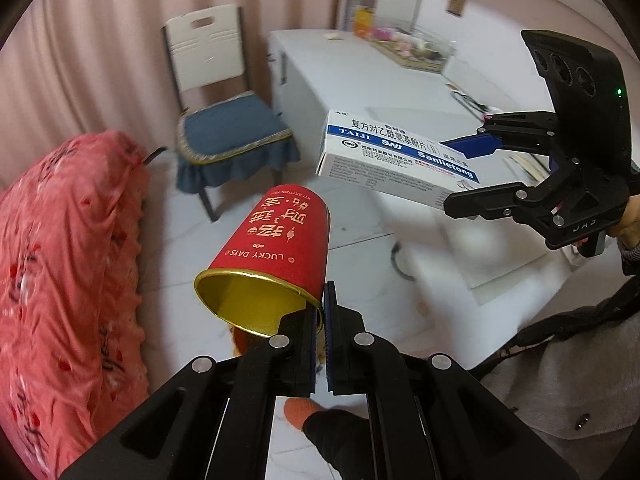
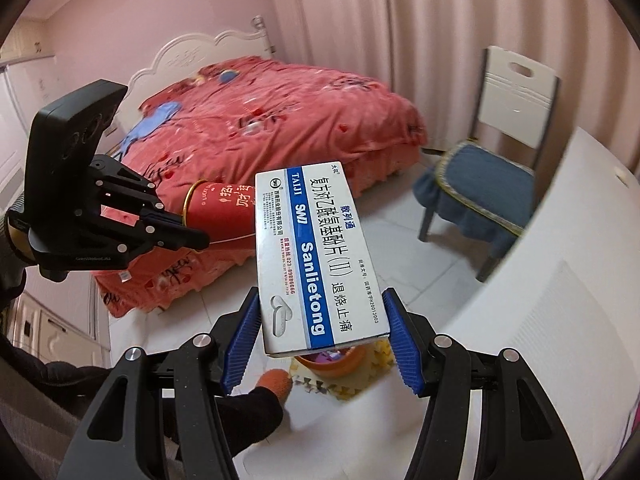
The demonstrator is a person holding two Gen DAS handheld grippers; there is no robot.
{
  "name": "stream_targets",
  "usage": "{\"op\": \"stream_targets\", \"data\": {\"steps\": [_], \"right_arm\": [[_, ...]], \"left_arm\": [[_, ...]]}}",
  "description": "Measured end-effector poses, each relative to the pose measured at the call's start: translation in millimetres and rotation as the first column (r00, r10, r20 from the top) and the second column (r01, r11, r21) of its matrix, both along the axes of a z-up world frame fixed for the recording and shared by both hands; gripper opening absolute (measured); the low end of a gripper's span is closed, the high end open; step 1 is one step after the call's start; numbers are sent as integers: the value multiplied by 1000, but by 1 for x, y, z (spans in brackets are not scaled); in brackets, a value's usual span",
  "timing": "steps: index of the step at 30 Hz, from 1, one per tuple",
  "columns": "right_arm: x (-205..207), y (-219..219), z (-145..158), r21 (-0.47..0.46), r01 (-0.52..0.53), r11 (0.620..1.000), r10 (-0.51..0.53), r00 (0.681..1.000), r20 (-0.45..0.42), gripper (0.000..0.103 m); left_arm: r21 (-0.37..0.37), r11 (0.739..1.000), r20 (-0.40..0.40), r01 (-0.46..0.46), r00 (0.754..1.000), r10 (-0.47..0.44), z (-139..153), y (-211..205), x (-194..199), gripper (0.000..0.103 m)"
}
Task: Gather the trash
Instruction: 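Carry the red cup and medicine box from the desk over the orange bin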
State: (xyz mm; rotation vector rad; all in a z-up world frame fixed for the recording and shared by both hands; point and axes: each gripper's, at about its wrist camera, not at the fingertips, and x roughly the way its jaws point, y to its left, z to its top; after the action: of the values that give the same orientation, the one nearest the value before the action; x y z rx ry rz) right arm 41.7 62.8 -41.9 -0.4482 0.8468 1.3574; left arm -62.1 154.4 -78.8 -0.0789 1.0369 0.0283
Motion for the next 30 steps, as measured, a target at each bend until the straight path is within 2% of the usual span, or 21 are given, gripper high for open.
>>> {"op": "stream_targets", "data": {"steps": [6,13,19,27,30], "right_arm": [[-7,57,-17,-24,-37,999,37,999,-21,60],[-2,111,-57,-68,-32,997,27,997,-70,60],[5,138,-101,-128,-4,992,-7,996,-88,60],[8,161,-160,-220,26,975,-54,991,-122,60],[10,163,-173,-240,37,970,-69,989,-128,60]], "left_arm": [[-27,998,-31,-51,998,50,-18,34,-7,5],[-85,992,-74,-92,994,86,-56,76,0,5],[-157,982,-118,-108,989,89,-100,100,10,5],[-211,973,-188,-97,981,57,-150,109,21,5],[-227,969,-214,-97,976,48,-165,112,24,5]]}}
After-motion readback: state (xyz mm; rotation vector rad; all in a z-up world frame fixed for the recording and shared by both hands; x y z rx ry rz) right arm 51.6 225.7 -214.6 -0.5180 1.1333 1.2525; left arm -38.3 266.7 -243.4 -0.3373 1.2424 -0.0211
